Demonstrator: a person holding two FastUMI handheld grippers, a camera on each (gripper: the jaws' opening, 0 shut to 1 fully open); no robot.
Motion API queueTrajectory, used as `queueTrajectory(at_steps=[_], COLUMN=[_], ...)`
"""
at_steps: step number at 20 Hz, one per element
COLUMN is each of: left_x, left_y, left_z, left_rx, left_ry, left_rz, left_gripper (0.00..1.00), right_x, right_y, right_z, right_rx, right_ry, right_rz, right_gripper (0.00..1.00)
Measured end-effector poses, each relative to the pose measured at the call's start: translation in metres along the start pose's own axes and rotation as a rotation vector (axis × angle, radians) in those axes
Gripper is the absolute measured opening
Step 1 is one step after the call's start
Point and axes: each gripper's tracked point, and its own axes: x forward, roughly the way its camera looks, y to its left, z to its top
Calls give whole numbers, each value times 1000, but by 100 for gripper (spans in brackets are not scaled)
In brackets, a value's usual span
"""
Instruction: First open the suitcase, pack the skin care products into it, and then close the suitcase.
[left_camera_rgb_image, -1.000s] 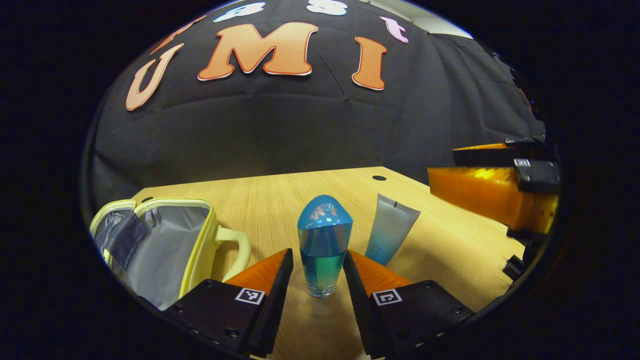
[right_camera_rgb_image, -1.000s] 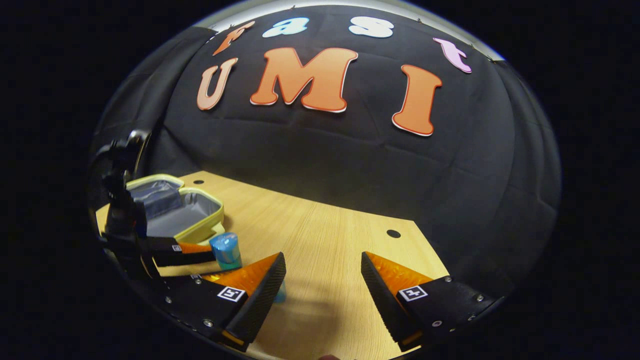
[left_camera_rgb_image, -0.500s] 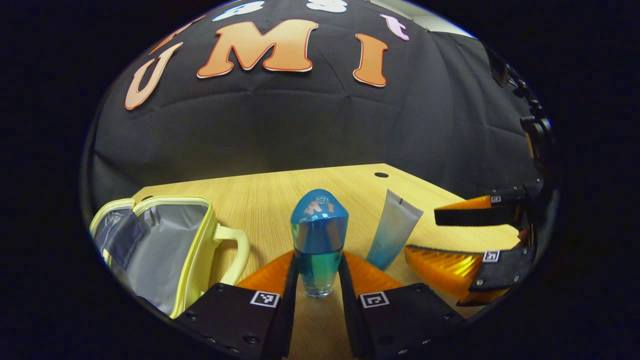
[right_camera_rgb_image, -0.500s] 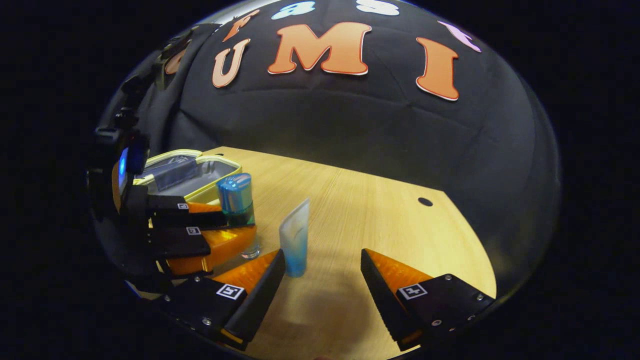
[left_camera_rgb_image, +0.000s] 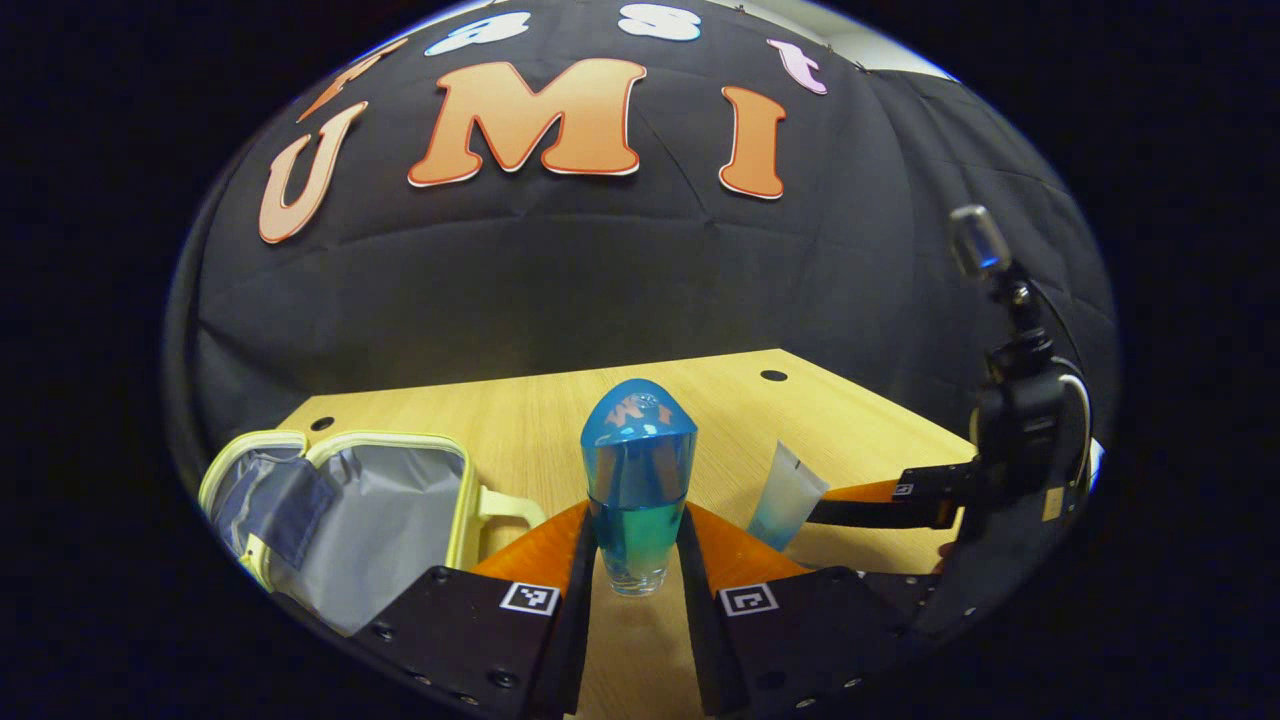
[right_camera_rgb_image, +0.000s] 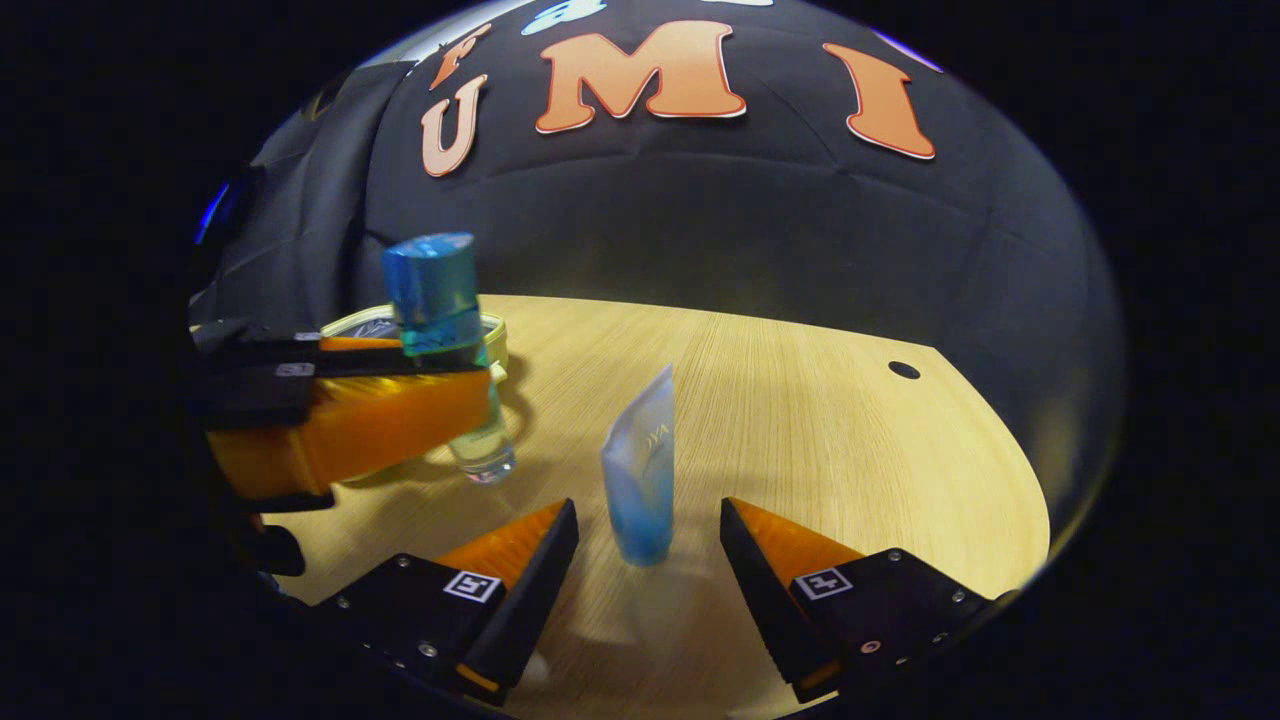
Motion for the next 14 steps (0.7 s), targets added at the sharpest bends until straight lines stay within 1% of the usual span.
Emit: queueTrajectory(at_steps=[1,2,3,5,6,8,9,12,13,14], left_x=[-5,-9,-13,-19,-22,-30,-33,-43,-46,-50], left_y=[3,7,11,21,26,36,43,63,71,78], left_z=[4,8,11,17,21,30,33,39,38,38], left_rx=[1,1,0,3,5,6,4,-15,-20,-31], left_ry=[-1,-2,-4,1,2,-2,-4,9,19,34], left_rz=[8,15,26,43,52,68,78,101,115,123], left_gripper=[44,43,43,43,43,43,43,43,43,43], right_x=[5,10,13,11,12,6,4,-8,-12,-16], right_y=[-2,0,3,0,0,5,6,17,22,27], right_z=[-5,-13,-17,-11,-9,-4,3,30,41,52], right_rx=[14,24,25,23,29,32,27,16,12,3], right_ry=[25,57,78,62,64,71,65,41,32,24], right_rz=[-5,6,6,-11,-14,-3,-5,6,12,19], right_gripper=[81,70,69,53,52,41,45,45,40,40])
